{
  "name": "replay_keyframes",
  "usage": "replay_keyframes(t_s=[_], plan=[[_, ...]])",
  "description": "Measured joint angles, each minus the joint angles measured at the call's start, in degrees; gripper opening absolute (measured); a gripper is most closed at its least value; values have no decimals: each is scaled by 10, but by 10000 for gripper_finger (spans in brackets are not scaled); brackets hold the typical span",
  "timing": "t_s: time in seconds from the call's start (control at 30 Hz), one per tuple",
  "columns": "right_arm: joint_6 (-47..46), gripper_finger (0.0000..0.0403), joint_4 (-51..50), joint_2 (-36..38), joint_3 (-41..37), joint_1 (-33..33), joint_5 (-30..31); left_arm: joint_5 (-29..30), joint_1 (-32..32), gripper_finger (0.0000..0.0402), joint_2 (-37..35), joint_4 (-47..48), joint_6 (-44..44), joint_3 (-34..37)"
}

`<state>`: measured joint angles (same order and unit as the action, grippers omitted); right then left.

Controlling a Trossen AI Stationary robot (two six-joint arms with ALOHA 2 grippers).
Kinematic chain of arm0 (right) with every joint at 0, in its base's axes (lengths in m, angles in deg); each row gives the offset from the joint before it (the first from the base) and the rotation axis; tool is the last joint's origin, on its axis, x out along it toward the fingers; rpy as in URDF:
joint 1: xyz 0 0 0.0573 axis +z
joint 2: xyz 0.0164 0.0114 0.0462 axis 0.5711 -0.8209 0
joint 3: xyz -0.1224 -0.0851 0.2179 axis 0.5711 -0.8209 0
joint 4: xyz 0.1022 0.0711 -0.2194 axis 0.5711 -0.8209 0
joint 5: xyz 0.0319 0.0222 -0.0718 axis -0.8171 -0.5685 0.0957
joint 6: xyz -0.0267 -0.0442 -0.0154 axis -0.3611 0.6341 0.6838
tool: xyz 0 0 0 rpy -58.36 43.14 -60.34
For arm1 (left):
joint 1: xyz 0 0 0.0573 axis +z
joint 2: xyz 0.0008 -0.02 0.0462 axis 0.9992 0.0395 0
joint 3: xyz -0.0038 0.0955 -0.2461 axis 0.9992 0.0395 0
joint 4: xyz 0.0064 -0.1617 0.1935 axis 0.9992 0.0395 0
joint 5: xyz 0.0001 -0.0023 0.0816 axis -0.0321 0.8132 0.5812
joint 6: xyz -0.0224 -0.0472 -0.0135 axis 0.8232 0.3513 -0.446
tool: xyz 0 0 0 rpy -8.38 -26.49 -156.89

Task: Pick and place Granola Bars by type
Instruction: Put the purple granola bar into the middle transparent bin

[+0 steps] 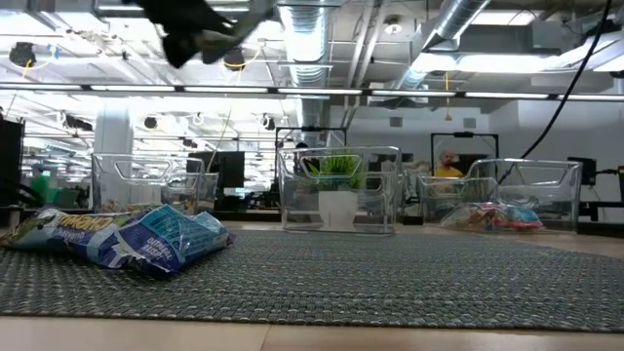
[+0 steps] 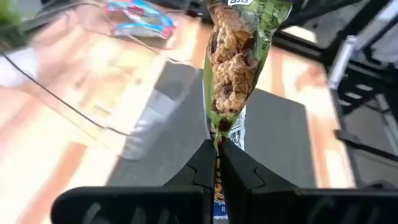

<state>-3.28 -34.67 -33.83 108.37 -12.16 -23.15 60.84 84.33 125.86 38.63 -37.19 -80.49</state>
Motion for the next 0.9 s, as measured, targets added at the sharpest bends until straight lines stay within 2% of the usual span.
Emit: replay_keyframes(t_s=[0.27, 0.43, 0.6, 0.73, 0.9], plan=[[-97, 98, -75, 0, 0, -39, 54, -70, 112, 0, 171, -13, -25, -124], [-175, 97, -153, 0, 0, -53, 95, -85, 145, 0, 258, 10, -35, -199], [-207, 88, -210, 0, 0, -60, 101, -98, 163, 4, 312, 26, -37, -236], [-201, 79, -210, 0, 0, -60, 101, -103, 172, 32, 327, 31, -37, -237], [-201, 71, -210, 0, 0, -60, 101, -92, 188, 99, 331, 26, -37, -238]])
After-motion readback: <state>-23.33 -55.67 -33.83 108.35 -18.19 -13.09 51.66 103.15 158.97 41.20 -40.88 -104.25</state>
